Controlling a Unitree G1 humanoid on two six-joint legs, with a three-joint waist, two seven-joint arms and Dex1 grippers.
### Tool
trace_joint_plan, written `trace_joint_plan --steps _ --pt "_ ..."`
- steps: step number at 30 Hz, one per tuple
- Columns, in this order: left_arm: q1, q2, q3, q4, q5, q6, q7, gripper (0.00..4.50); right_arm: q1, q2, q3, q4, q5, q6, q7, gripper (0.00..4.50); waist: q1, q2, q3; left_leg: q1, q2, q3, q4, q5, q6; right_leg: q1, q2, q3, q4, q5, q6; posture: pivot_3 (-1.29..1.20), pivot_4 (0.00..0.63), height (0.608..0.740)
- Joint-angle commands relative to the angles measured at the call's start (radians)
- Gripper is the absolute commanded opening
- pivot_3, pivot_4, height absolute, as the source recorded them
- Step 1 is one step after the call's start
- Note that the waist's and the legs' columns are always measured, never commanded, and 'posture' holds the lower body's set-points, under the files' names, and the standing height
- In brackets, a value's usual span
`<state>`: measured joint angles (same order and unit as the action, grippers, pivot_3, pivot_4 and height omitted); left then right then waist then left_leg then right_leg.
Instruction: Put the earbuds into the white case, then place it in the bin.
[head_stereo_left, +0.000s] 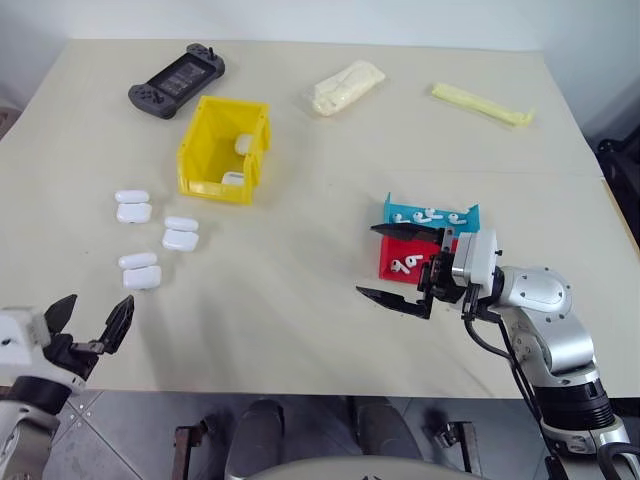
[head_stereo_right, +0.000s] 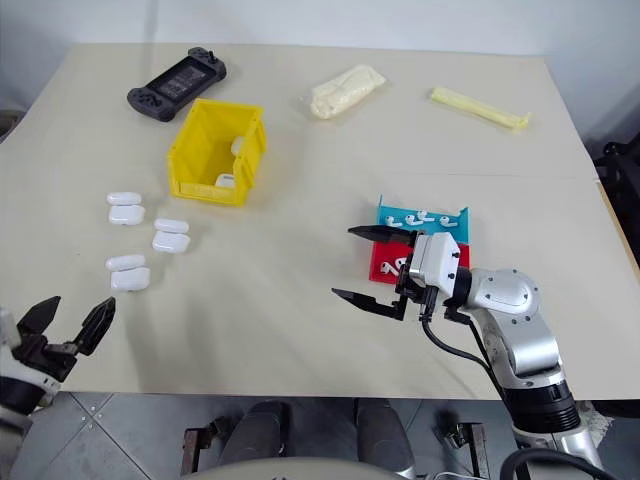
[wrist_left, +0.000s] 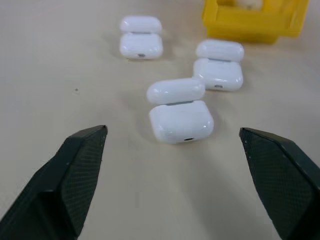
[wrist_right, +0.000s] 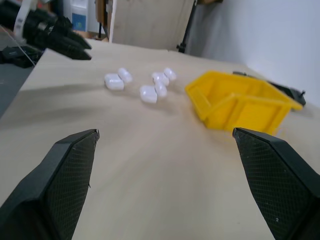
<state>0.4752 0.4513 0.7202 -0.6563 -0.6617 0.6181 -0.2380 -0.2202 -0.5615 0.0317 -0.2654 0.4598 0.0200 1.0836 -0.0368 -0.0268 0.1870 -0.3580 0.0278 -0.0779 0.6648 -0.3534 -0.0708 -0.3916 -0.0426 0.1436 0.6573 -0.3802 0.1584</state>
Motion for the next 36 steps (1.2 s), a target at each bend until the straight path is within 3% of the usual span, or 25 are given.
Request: trace_joint_plan --steps 1,6,8,18,36 --pt "-0.111 0.127 0.015 -0.117 -0.194 0.432 0.234 4.50 0.022 -0.035 -0.002 -0.014 0.051 0.062 0.039 4.48 0.002 0.000 0.000 0.000 0.000 0.000 0.000 0.000 0.000 0.000 0.000 -0.001 0.001 0.000 -0.001 0.00 0.150 0.740" --pt "-0.484 0.121 0.087 -0.062 -0.259 0.904 0.457 4.50 0.028 -0.030 0.000 -0.025 0.060 0.096 0.040 4.48 0.007 0.001 0.000 0.000 -0.004 -0.010 0.002 0.001 -0.001 0.000 0.000 -0.003 0.004 0.000 -0.001 0.00 0.150 0.740" --pt "-0.590 0.101 0.084 -0.023 -0.235 0.985 0.513 4.50 0.035 -0.029 0.000 -0.034 0.060 0.098 0.039 4.48 0.003 0.000 0.000 0.000 -0.005 -0.011 0.002 0.003 -0.005 0.000 -0.001 -0.008 0.004 0.000 -0.001 0.00 0.150 0.740" --pt "-0.681 0.088 0.015 0.116 -0.227 0.996 0.618 4.50 0.081 -0.012 -0.008 -0.090 0.057 0.103 -0.014 4.48 -0.005 0.001 0.000 0.000 -0.007 -0.010 0.001 0.004 -0.008 -0.002 -0.007 -0.014 0.004 0.000 -0.002 0.00 0.150 0.740" --pt "-0.731 0.072 -0.055 0.190 -0.217 0.996 0.628 4.50 0.081 0.024 0.014 -0.104 0.036 0.091 -0.069 4.48 0.009 0.001 0.000 0.000 -0.008 -0.014 0.001 0.005 -0.009 -0.001 -0.007 -0.017 0.004 0.001 -0.003 0.00 0.150 0.740"
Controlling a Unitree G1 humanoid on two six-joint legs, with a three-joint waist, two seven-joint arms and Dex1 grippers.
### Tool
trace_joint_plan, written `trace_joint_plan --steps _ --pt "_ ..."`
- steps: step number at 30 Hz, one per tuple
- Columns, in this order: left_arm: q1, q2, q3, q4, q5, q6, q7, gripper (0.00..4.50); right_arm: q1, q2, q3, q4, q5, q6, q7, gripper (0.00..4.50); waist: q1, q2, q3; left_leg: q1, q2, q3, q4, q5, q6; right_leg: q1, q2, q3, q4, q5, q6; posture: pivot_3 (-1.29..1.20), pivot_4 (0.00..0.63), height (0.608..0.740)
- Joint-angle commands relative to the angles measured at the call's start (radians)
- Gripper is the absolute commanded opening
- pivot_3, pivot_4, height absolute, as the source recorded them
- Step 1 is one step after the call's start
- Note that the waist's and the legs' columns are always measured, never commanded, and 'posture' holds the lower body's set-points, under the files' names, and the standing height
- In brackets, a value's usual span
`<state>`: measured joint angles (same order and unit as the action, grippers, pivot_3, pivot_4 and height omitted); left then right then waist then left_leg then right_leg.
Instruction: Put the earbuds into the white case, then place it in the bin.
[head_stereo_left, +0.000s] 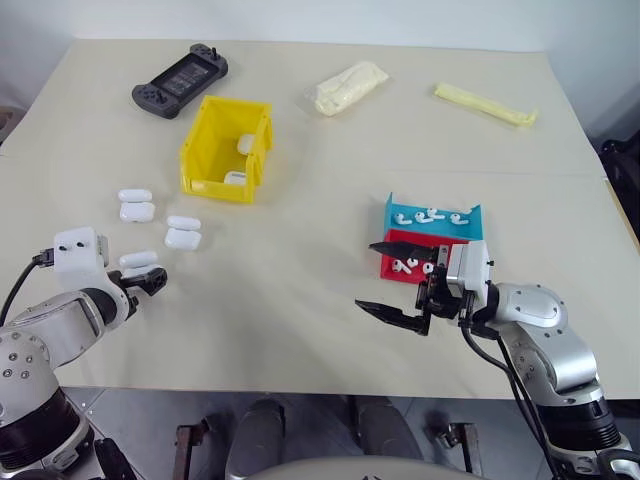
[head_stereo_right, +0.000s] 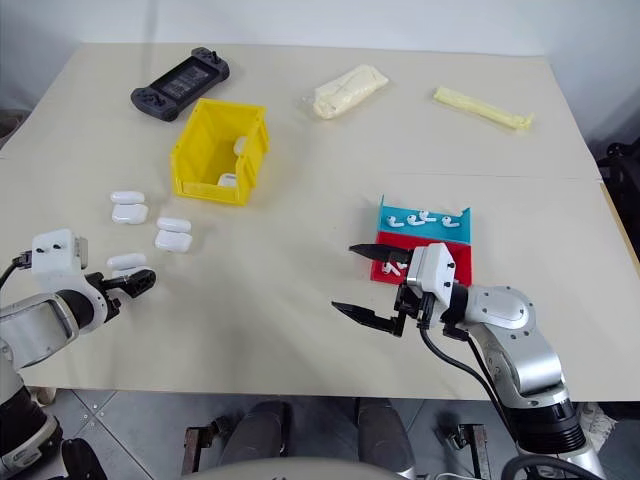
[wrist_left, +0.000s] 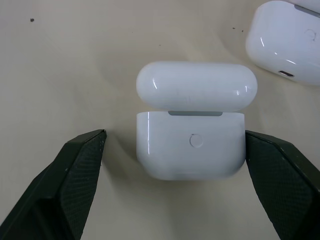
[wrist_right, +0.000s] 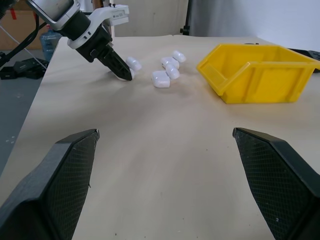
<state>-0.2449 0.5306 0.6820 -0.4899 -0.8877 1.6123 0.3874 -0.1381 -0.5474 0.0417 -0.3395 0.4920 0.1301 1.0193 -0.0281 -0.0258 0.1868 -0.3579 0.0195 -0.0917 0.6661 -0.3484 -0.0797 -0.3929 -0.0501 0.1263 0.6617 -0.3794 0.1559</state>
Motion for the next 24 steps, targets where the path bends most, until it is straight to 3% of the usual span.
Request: trace_joint_plan --steps 1,7,11,14,17,19,22,24 --pt "-0.013 -0.013 -0.021 0.027 0.010 0.002 0.004 4.50 -0.001 0.014 0.004 -0.029 0.002 -0.021 -0.007 4.48 0.000 0.000 0.000 0.000 0.000 0.000 0.000 0.000 0.000 0.000 0.000 0.000 0.000 0.000 0.000 0.00 0.150 0.740" --pt "-0.004 -0.011 -0.032 0.019 0.024 0.002 -0.009 2.79 -0.002 0.027 0.008 -0.021 -0.008 -0.029 -0.012 4.50 0.002 0.000 0.000 0.000 -0.004 -0.003 0.000 0.001 0.001 0.001 -0.007 -0.009 0.000 0.000 0.000 0.00 0.150 0.740" --pt "0.016 -0.032 0.027 -0.025 0.028 0.002 -0.062 2.79 -0.005 0.025 0.006 -0.004 -0.010 -0.037 -0.003 4.50 0.002 0.000 0.000 0.000 -0.006 -0.004 -0.001 0.001 0.002 0.001 -0.010 -0.014 0.000 0.000 0.000 0.00 0.150 0.740" --pt "0.094 -0.023 0.081 -0.099 -0.006 -0.060 -0.188 2.79 -0.011 0.020 0.005 0.007 -0.010 -0.036 0.004 4.50 -0.003 0.000 0.000 -0.001 -0.006 -0.004 -0.001 0.001 0.002 0.001 -0.011 -0.016 -0.001 0.000 0.000 0.00 0.150 0.740" --pt "0.245 0.013 0.117 -0.202 -0.049 -0.305 -0.484 2.79 -0.018 0.007 -0.001 0.021 -0.005 -0.031 0.019 4.50 -0.007 0.000 0.000 -0.002 -0.005 -0.002 -0.003 0.001 0.001 -0.001 -0.011 -0.017 -0.003 0.000 0.000 0.00 0.150 0.740" --pt "0.361 0.032 0.087 -0.249 0.017 -0.621 -0.830 2.79 -0.022 -0.011 -0.011 0.028 -0.004 -0.022 0.028 4.50 -0.004 0.000 0.000 -0.003 -0.005 -0.002 -0.003 0.001 0.001 -0.001 -0.012 -0.018 -0.004 0.000 0.000 0.00 0.150 0.740" --pt "0.357 0.023 -0.005 -0.191 0.092 -0.899 -1.048 2.79 -0.010 -0.049 -0.046 0.018 0.004 -0.006 0.030 4.50 0.011 0.005 0.002 -0.003 -0.006 0.001 -0.003 0.002 0.000 0.002 -0.013 -0.021 -0.006 0.000 -0.001 0.00 0.150 0.740" --pt "0.308 0.018 -0.144 -0.126 0.150 -1.050 -1.189 2.79 0.023 -0.080 -0.083 -0.006 0.004 0.001 0.019 4.50 0.022 0.006 0.001 -0.002 -0.007 0.001 -0.003 0.002 0.001 0.005 -0.013 -0.024 -0.009 0.000 -0.001 0.00 0.150 0.740"
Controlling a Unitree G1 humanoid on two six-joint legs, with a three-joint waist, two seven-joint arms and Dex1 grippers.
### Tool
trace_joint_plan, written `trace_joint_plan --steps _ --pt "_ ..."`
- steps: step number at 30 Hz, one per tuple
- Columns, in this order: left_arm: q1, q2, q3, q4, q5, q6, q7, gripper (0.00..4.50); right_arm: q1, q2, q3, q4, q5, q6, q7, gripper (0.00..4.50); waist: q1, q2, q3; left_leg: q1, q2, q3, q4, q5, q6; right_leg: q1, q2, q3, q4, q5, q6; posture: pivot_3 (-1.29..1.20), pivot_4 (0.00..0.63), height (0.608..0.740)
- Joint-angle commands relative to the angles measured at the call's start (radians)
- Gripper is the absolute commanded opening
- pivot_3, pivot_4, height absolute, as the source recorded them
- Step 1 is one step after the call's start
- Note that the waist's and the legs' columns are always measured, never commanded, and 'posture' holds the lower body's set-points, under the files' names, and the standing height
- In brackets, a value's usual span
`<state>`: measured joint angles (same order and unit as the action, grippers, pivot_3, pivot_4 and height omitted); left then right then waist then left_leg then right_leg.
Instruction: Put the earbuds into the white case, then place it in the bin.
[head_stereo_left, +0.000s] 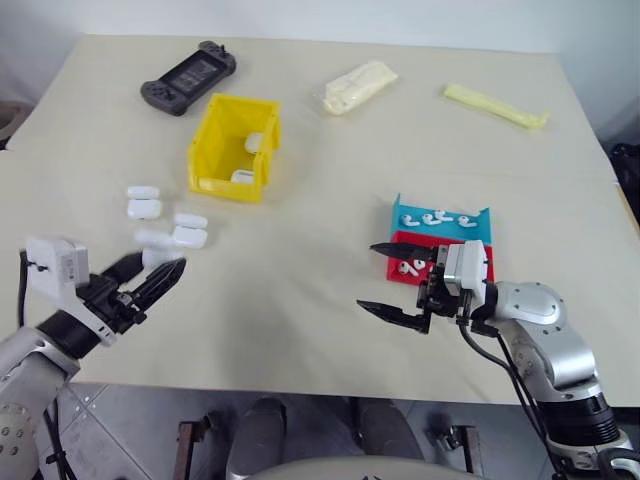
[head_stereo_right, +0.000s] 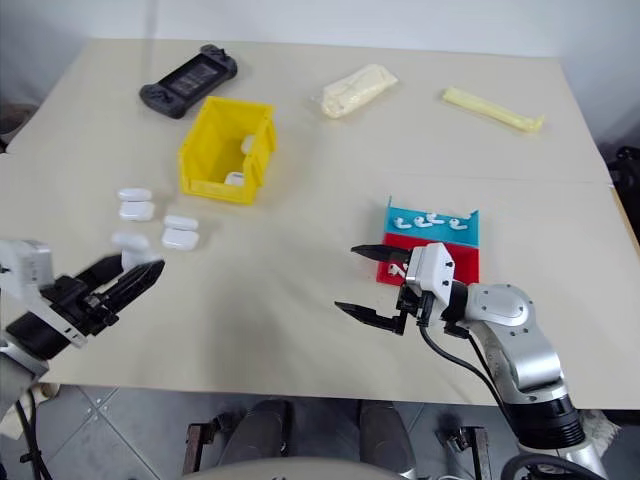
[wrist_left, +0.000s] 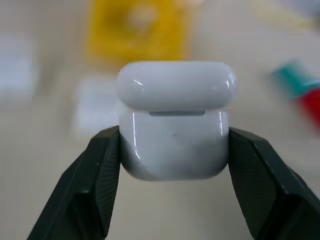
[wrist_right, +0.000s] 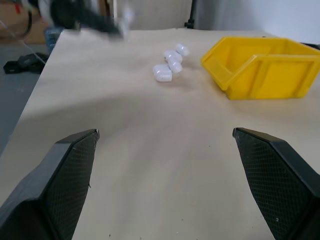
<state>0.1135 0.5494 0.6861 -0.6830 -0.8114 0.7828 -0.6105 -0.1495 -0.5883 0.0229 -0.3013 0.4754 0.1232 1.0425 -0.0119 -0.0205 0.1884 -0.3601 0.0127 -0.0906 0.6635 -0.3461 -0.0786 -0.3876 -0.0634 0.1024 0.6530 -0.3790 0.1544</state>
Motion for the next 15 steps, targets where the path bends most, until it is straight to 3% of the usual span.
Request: trace_joint_plan --steps 1,7,15 --pt "-0.074 -0.007 -0.202 0.096 0.090 -0.272 -0.240 2.79 0.051 -0.051 -0.080 -0.056 0.020 0.011 -0.009 4.50 0.013 0.002 0.000 0.001 0.000 -0.001 0.000 0.000 0.000 0.002 0.000 -0.001 0.000 0.000 0.000 0.00 0.150 0.740" --pt "-0.297 -0.141 -0.545 0.341 0.162 -0.467 -0.451 2.79 0.278 -0.097 -0.274 -0.144 -0.018 -0.023 -0.084 4.50 0.013 0.002 0.000 0.000 0.000 -0.004 0.000 -0.003 0.005 0.006 0.000 -0.003 -0.009 0.001 0.002 0.00 0.150 0.740" --pt "-0.505 -0.342 -0.755 0.593 0.266 -0.685 -0.532 2.79 0.592 -0.092 -0.583 -0.188 -0.036 -0.059 -0.114 4.50 0.014 0.003 -0.001 -0.010 -0.002 -0.002 0.005 -0.003 0.006 -0.002 0.000 -0.004 -0.005 0.002 0.004 0.00 0.150 0.740"
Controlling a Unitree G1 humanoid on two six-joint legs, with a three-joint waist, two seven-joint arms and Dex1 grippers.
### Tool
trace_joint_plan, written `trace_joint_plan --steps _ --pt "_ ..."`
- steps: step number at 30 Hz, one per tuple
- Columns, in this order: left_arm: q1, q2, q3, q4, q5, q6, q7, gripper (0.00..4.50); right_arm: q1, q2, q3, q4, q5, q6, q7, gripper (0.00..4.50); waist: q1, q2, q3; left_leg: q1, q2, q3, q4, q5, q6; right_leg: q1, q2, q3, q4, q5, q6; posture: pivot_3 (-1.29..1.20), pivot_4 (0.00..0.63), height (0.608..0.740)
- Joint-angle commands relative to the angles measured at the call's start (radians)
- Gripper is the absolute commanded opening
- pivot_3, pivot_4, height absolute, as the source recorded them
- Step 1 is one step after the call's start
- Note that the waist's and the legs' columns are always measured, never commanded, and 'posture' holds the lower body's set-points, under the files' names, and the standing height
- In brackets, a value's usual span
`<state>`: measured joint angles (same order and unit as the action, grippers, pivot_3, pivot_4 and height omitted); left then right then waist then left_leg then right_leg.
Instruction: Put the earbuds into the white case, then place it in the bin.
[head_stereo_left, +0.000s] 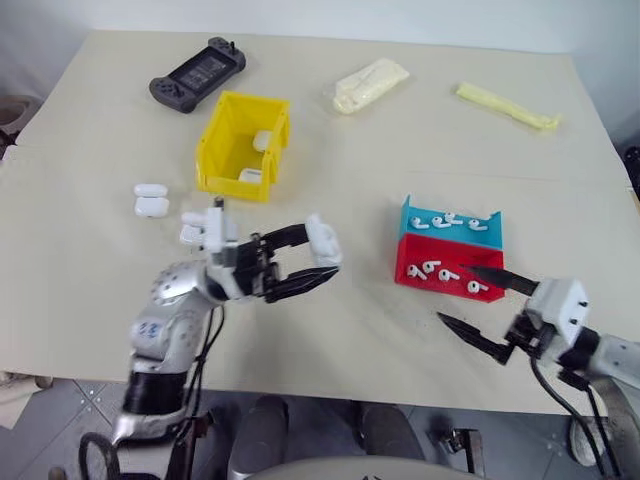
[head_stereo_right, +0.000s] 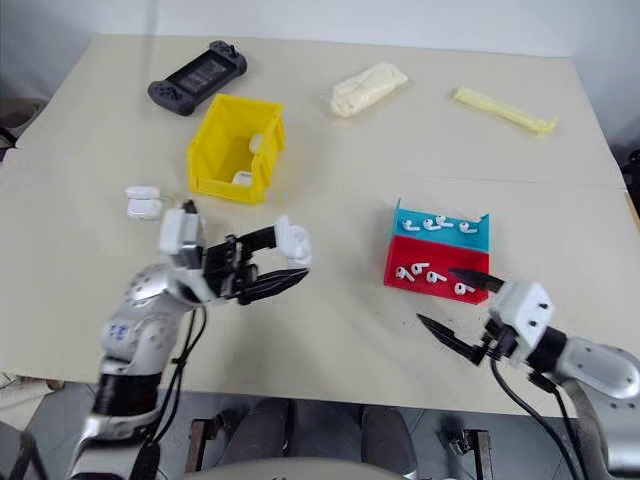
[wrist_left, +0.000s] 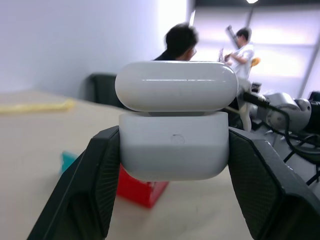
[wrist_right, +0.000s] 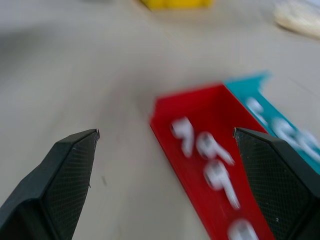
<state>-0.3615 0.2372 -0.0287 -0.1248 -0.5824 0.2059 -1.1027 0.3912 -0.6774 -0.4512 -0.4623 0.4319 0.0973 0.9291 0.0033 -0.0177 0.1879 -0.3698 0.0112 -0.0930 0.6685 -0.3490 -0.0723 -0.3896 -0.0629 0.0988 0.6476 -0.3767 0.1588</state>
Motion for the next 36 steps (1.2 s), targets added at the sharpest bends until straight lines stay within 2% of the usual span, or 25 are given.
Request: trace_joint_plan --steps 1,4,7,11,15,17,20,24,32,35,36 --pt "-0.040 -0.044 -0.053 0.049 0.034 -0.119 -0.056 2.79 0.076 -0.006 -0.139 -0.012 0.004 -0.042 0.008 4.50 -0.004 0.000 0.000 0.000 0.000 0.000 0.001 0.000 0.000 0.000 0.000 0.000 0.001 0.000 0.000 0.00 0.150 0.740" --pt "-0.045 -0.088 -0.081 0.062 0.015 -0.186 -0.110 2.79 0.132 -0.017 -0.211 0.053 -0.012 -0.088 0.044 4.50 -0.008 0.000 0.000 0.003 0.000 0.003 0.000 0.001 0.002 0.000 0.001 0.003 0.004 0.001 0.001 0.00 0.150 0.740" --pt "-0.054 -0.124 -0.094 0.071 0.016 -0.188 -0.089 2.79 0.124 -0.054 -0.219 0.090 -0.017 -0.086 0.064 4.50 -0.009 0.000 0.000 0.006 0.000 0.004 0.000 0.002 0.003 0.002 0.001 0.005 0.005 0.001 0.001 0.00 0.150 0.740" --pt "-0.038 -0.126 -0.106 0.065 0.026 -0.202 -0.087 2.79 0.080 -0.154 -0.163 0.031 -0.028 0.068 0.044 4.50 -0.009 0.000 0.000 0.017 0.000 0.006 -0.003 0.002 0.004 0.011 0.002 0.007 0.003 0.001 0.001 0.00 0.150 0.740" --pt "-0.029 -0.102 -0.115 0.059 0.009 -0.177 -0.104 2.79 -0.005 -0.303 -0.085 -0.042 -0.001 0.263 0.057 4.50 -0.004 0.000 0.000 0.017 0.000 0.005 -0.003 0.002 0.004 0.013 0.002 0.007 0.001 0.002 0.001 0.00 0.150 0.740" --pt "-0.021 -0.069 -0.131 0.046 -0.004 -0.107 -0.112 2.79 -0.071 -0.394 -0.036 -0.050 -0.005 0.360 0.065 4.50 -0.002 0.000 0.000 0.016 0.000 0.003 -0.003 0.002 0.003 0.013 0.001 0.006 0.000 0.002 0.001 0.00 0.150 0.740" --pt "-0.017 -0.064 -0.130 0.042 -0.010 -0.093 -0.103 2.79 -0.185 -0.480 0.038 -0.054 0.020 0.484 0.063 4.50 -0.002 0.000 0.000 0.015 0.000 0.003 -0.003 0.002 0.004 0.013 0.001 0.005 -0.003 0.002 0.002 0.00 0.150 0.740" --pt "-0.007 -0.068 -0.140 0.048 0.020 -0.127 -0.096 2.79 -0.367 -0.588 0.245 -0.020 -0.049 0.581 0.070 4.50 0.000 0.000 0.000 0.014 0.000 -0.002 -0.003 0.002 0.004 0.013 -0.001 0.004 -0.004 0.002 0.002 0.00 0.150 0.740" --pt "0.013 -0.077 -0.157 0.042 0.030 -0.148 -0.082 2.79 -0.632 -0.599 0.525 0.066 -0.197 0.659 0.048 4.50 0.011 0.000 0.000 0.008 0.000 -0.005 -0.002 0.002 0.003 0.007 -0.002 0.003 -0.005 0.002 0.002 0.00 0.150 0.740" --pt "0.020 -0.058 -0.167 0.033 0.020 -0.133 -0.110 2.79 -0.696 -0.581 0.589 0.096 -0.233 0.671 0.061 4.50 0.012 0.000 0.000 -0.001 0.000 -0.005 0.000 0.002 0.003 -0.003 -0.002 0.003 0.000 0.002 0.002 0.00 0.150 0.740" --pt "0.021 -0.052 -0.170 0.031 0.017 -0.127 -0.117 2.79 -0.710 -0.577 0.604 0.101 -0.243 0.671 0.064 4.31 0.013 0.000 0.000 -0.002 0.000 -0.004 0.000 0.003 0.003 -0.005 -0.003 0.003 0.000 0.002 0.002 0.00 0.150 0.740"
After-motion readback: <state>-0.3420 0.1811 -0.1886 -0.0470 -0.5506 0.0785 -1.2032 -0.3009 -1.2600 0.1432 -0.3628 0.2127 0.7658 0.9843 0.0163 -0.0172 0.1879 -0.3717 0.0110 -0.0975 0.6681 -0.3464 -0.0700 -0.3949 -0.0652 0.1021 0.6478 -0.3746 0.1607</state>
